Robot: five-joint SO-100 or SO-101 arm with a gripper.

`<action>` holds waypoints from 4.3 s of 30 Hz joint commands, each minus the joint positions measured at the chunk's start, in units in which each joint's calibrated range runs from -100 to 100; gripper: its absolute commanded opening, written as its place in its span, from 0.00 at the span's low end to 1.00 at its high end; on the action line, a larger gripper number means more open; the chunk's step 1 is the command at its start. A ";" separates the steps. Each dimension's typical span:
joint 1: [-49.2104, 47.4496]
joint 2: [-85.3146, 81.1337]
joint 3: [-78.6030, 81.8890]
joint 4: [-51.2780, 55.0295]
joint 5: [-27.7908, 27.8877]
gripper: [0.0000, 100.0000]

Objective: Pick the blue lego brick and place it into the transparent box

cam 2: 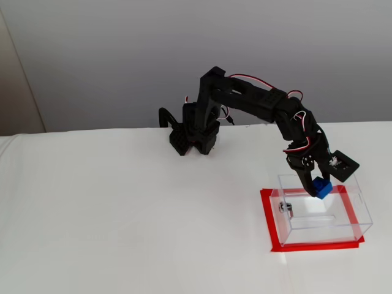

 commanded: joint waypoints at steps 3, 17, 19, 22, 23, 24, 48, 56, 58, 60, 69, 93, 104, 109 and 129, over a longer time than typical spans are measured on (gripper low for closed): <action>-0.68 1.02 -3.28 -0.89 -0.26 0.15; -0.61 1.36 -3.28 -0.98 -0.05 0.17; -0.54 1.36 -3.28 -0.98 0.05 0.20; -0.39 1.36 -3.28 -0.98 0.16 0.31; -0.31 1.36 -3.28 -0.98 0.00 0.33; -0.31 1.36 -3.28 -0.98 -0.05 0.35; -0.31 0.51 -8.16 -3.59 1.51 0.02; 0.50 -5.00 -8.61 -2.72 1.51 0.02; 1.68 -7.80 -6.99 -2.11 1.51 0.02; 2.94 -10.94 -4.82 -2.02 1.51 0.02; 12.40 -29.61 13.09 -2.37 1.51 0.03; 44.71 -64.82 49.61 -2.98 0.99 0.03; 52.55 -78.74 67.97 -2.98 1.41 0.02; 56.25 -86.29 76.65 -2.98 1.46 0.02; 62.09 -100.89 100.25 -3.76 9.40 0.02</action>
